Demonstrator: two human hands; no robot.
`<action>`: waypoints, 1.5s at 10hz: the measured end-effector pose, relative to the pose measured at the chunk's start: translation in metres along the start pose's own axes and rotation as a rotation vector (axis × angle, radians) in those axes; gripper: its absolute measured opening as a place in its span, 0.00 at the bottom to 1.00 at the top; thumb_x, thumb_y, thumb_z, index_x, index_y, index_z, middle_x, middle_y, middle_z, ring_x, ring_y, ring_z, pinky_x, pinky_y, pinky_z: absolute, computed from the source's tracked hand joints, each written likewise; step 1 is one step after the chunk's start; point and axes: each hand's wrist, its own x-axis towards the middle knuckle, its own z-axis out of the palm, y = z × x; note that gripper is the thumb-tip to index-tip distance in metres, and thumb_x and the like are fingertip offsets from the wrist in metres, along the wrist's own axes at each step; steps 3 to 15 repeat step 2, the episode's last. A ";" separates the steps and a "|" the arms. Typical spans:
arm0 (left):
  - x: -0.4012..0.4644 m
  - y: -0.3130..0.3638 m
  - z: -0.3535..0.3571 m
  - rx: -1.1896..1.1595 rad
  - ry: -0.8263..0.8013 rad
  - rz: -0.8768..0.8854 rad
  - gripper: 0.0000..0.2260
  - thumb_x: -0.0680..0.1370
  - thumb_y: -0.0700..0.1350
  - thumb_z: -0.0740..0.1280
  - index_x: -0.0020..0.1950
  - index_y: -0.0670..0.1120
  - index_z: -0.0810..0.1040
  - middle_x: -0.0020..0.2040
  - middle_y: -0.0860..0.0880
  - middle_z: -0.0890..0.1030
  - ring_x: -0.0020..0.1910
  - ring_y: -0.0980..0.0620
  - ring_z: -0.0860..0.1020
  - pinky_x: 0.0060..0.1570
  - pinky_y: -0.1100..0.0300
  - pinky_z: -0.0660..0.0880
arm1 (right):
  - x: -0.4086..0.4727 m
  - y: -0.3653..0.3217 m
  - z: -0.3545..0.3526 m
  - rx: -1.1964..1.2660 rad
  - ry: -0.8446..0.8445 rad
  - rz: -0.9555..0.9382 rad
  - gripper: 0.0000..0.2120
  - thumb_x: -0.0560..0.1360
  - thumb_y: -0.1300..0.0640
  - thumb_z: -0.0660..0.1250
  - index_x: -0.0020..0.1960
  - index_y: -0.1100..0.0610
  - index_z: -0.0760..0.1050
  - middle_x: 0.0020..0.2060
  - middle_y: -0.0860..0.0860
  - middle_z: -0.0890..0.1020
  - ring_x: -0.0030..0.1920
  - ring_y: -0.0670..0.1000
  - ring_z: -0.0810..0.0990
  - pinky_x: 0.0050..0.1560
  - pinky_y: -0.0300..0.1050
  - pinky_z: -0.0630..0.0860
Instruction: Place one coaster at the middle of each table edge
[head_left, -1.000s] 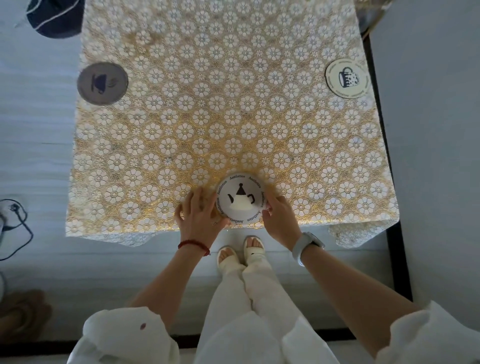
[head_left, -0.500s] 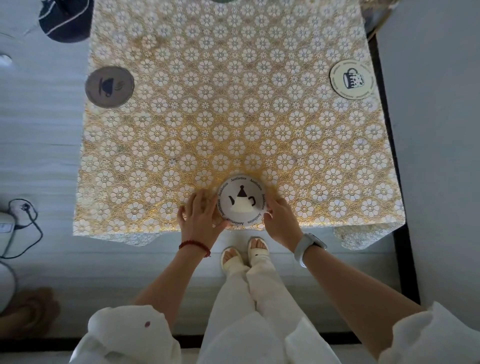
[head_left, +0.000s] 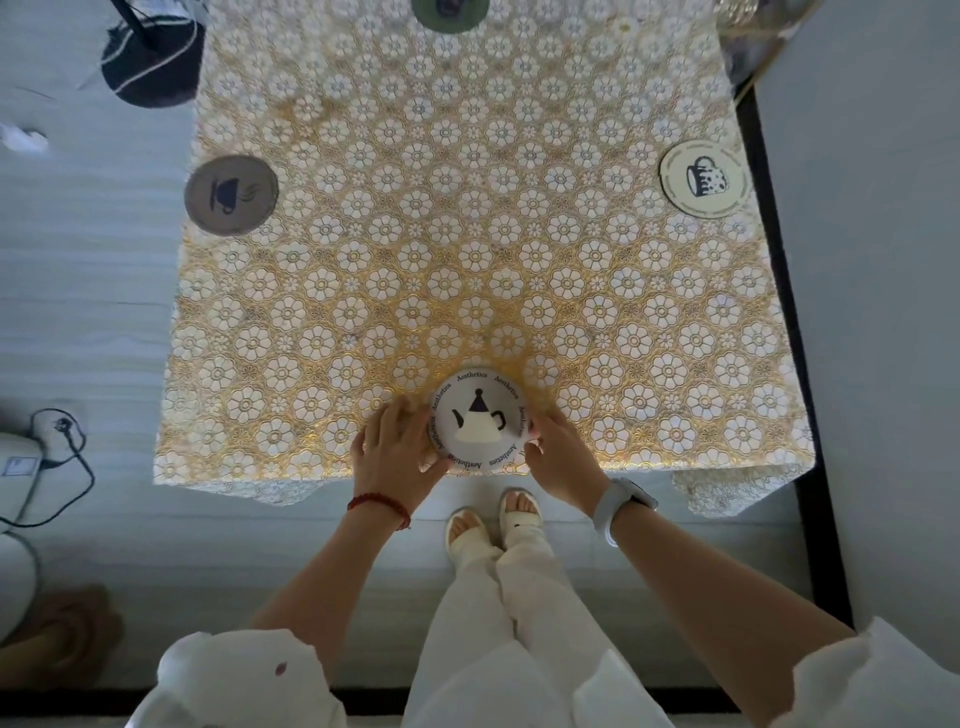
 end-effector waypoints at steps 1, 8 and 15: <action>0.008 -0.002 -0.013 -0.007 -0.045 0.003 0.27 0.68 0.58 0.67 0.65 0.55 0.67 0.69 0.47 0.65 0.67 0.43 0.62 0.64 0.39 0.63 | 0.003 -0.004 -0.013 0.111 -0.005 0.036 0.15 0.76 0.64 0.56 0.62 0.59 0.67 0.53 0.57 0.78 0.54 0.57 0.77 0.53 0.52 0.76; 0.026 0.000 -0.031 0.012 0.045 -0.055 0.19 0.72 0.56 0.64 0.62 0.54 0.71 0.69 0.46 0.67 0.66 0.43 0.65 0.64 0.39 0.62 | 0.014 -0.012 -0.046 0.135 0.025 -0.006 0.16 0.77 0.63 0.55 0.64 0.57 0.67 0.58 0.57 0.78 0.45 0.54 0.81 0.39 0.37 0.79; 0.026 0.000 -0.031 0.012 0.045 -0.055 0.19 0.72 0.56 0.64 0.62 0.54 0.71 0.69 0.46 0.67 0.66 0.43 0.65 0.64 0.39 0.62 | 0.014 -0.012 -0.046 0.135 0.025 -0.006 0.16 0.77 0.63 0.55 0.64 0.57 0.67 0.58 0.57 0.78 0.45 0.54 0.81 0.39 0.37 0.79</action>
